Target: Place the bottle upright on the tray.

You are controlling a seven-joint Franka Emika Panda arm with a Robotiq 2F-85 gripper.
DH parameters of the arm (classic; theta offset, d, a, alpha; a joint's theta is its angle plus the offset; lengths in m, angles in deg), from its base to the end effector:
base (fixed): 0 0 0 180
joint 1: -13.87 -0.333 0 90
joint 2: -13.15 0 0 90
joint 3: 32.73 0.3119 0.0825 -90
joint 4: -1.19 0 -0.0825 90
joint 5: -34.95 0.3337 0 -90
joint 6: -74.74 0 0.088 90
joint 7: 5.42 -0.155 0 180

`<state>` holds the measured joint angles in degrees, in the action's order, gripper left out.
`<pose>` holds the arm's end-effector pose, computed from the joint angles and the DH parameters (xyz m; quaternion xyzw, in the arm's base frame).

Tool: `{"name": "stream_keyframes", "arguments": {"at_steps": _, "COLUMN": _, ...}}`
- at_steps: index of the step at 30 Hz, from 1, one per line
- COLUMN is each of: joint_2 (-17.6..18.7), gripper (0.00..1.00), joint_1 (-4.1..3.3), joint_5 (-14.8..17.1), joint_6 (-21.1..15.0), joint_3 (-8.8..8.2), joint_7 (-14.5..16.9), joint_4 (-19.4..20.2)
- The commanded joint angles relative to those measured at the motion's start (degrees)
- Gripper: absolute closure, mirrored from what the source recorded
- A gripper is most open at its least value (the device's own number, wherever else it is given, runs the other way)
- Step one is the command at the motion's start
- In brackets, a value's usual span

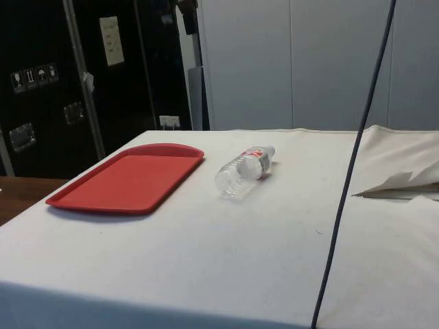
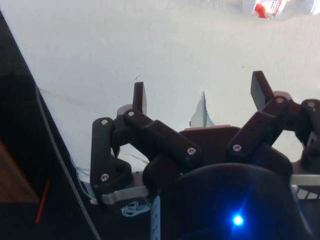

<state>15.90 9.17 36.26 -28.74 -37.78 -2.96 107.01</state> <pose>0.5139 0.0004 0.4504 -0.9989 -0.0152 0.0441 0.0100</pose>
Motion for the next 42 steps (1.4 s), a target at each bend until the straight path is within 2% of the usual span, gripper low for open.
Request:
{"name": "stream_keyframes", "arguments": {"at_steps": 1, "joint_2": -0.2, "gripper": 0.0, "joint_1": 0.0, "joint_5": -0.1, "joint_6": 0.0, "joint_3": 0.0, "joint_7": 0.0, "joint_4": 0.1}}
{"name": "stream_keyframes", "arguments": {"at_steps": 5, "joint_2": -2.0, "gripper": 0.0, "joint_1": -0.11, "joint_5": -1.1, "joint_6": -0.3, "joint_3": 0.17, "joint_7": -0.5, "joint_4": 1.4}}
{"name": "stream_keyframes", "arguments": {"at_steps": 18, "joint_2": -4.1, "gripper": 0.0, "joint_1": -0.11, "joint_5": -2.2, "joint_6": -1.3, "joint_3": 0.74, "joint_7": -1.3, "joint_4": 2.3}}
{"name": "stream_keyframes", "arguments": {"at_steps": 19, "joint_2": -3.6, "gripper": 0.0, "joint_1": -0.06, "joint_5": -1.7, "joint_6": -0.3, "joint_3": 0.69, "joint_7": -0.7, "joint_4": 1.8}}
{"name": "stream_keyframes", "arguments": {"at_steps": 25, "joint_2": -5.5, "gripper": 0.0, "joint_1": -0.11, "joint_5": -2.5, "joint_6": -3.6, "joint_3": 1.03, "joint_7": -1.6, "joint_4": 4.1}}
{"name": "stream_keyframes", "arguments": {"at_steps": 26, "joint_2": -5.0, "gripper": 0.0, "joint_1": -0.06, "joint_5": -1.9, "joint_6": -2.7, "joint_3": 0.97, "joint_7": -1.0, "joint_4": 3.6}}
{"name": "stream_keyframes", "arguments": {"at_steps": 33, "joint_2": -7.1, "gripper": 0.0, "joint_1": -0.06, "joint_5": -3.3, "joint_6": -7.0, "joint_3": 1.26, "joint_7": -2.1, "joint_4": 6.6}}
{"name": "stream_keyframes", "arguments": {"at_steps": 35, "joint_2": -7.0, "gripper": 0.0, "joint_1": -0.06, "joint_5": -2.9, "joint_6": -6.8, "joint_3": 1.2, "joint_7": -1.6, "joint_4": 6.6}}
{"name": "stream_keyframes", "arguments": {"at_steps": 36, "joint_2": -7.6, "gripper": 0.0, "joint_1": 0.0, "joint_5": -3.7, "joint_6": -8.3, "joint_3": 1.26, "joint_7": -2.2, "joint_4": 7.6}}
{"name": "stream_keyframes", "arguments": {"at_steps": 42, "joint_2": -8.1, "gripper": 0.0, "joint_1": 0.0, "joint_5": -4.2, "joint_6": -11.1, "joint_3": 1.26, "joint_7": -2.5, "joint_4": 9.5}}
